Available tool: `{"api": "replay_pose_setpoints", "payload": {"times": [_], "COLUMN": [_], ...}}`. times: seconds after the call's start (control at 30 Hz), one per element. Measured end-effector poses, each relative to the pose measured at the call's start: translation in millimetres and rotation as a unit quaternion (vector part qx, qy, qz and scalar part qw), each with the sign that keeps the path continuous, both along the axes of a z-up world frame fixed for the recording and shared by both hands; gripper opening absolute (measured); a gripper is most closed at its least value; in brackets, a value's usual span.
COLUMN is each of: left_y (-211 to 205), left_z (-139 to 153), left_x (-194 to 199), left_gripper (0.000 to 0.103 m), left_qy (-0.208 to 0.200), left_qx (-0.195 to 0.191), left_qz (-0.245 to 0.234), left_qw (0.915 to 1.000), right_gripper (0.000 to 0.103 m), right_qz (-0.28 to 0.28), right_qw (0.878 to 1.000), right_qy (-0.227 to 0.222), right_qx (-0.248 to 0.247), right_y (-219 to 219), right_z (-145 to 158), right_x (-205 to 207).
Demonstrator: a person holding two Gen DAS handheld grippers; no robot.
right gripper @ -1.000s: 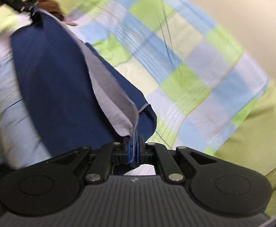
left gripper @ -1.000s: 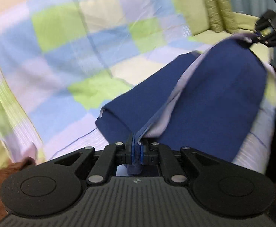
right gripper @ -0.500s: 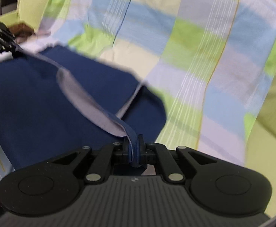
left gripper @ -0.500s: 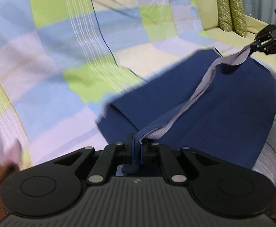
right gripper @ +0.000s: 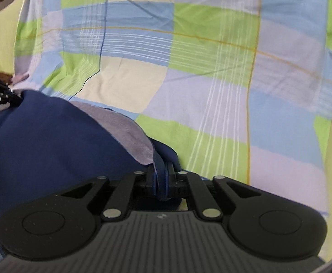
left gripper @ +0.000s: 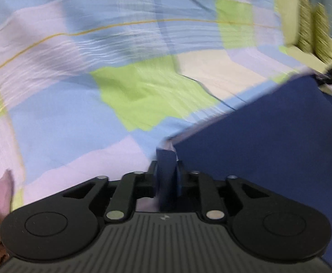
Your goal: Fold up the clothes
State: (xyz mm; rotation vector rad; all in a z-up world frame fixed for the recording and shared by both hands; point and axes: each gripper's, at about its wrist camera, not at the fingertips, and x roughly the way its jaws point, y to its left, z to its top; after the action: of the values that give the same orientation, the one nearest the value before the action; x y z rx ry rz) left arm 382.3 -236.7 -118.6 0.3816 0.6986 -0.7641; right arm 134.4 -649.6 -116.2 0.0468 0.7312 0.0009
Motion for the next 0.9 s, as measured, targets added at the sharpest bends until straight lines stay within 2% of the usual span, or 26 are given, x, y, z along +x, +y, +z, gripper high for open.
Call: {"api": "replay_pose_setpoints", "payload": {"times": [0.1,0.2,0.3,0.37,0.43,0.5,0.6,0.67,0.73,0.83,0.9], "left_y": [15.9,24.7,19.5,11.7,0.6,-5.1,-6.1,7.8,24.0,40.8,48.2], "left_z": [4.1,15.7,27.2,27.2,27.4,21.7,-0.8,0.9,14.1,7.4,-1.0], "left_x": [5.9,-9.6,-54.3,-83.6,-127.7,-155.5,-187.6,-190.3,-190.7,-195.1,-194.3], "left_gripper": [0.024,0.026,0.029,0.029,0.030,0.034,0.033,0.035,0.035,0.036,0.036], "left_qy": [-0.023,-0.039,-0.048,-0.044,-0.043,-0.044,-0.076,-0.080,-0.074,-0.070,-0.061], "left_qx": [0.014,0.003,-0.020,-0.028,-0.027,-0.014,0.035,0.025,0.004,0.013,0.012], "left_qz": [0.054,0.052,0.003,-0.038,-0.097,-0.132,-0.146,-0.128,-0.093,-0.082,-0.071], "left_qw": [0.9982,0.9979,0.9986,0.9979,0.9940,0.9902,0.9857,0.9882,0.9929,0.9941,0.9956], "right_gripper": [0.019,0.019,0.019,0.019,0.019,0.019,0.019,0.019,0.019,0.020,0.020], "right_qz": [-0.091,-0.129,-0.056,-0.008,0.036,0.097,0.168,0.208,0.204,0.148,0.099], "right_qw": [0.995,0.989,0.993,0.994,0.994,0.990,0.983,0.976,0.976,0.984,0.991], "right_qy": [-0.038,-0.073,-0.102,-0.105,-0.103,-0.098,-0.079,-0.041,-0.046,-0.080,-0.057], "right_qx": [0.001,-0.010,-0.026,-0.015,0.005,0.022,-0.004,-0.049,-0.062,-0.056,-0.066], "right_y": [-20.5,-18.9,32.5,66.6,100.3,143.1,197.6,223.3,222.5,189.3,155.3], "right_z": [6.4,23.9,46.4,49.8,48.3,42.0,21.0,-3.0,-1.9,17.3,5.0], "right_x": [-14.3,-33.4,-49.8,-53.0,-53.5,-53.7,-53.3,-51.7,-58.4,-86.4,-105.4]}}
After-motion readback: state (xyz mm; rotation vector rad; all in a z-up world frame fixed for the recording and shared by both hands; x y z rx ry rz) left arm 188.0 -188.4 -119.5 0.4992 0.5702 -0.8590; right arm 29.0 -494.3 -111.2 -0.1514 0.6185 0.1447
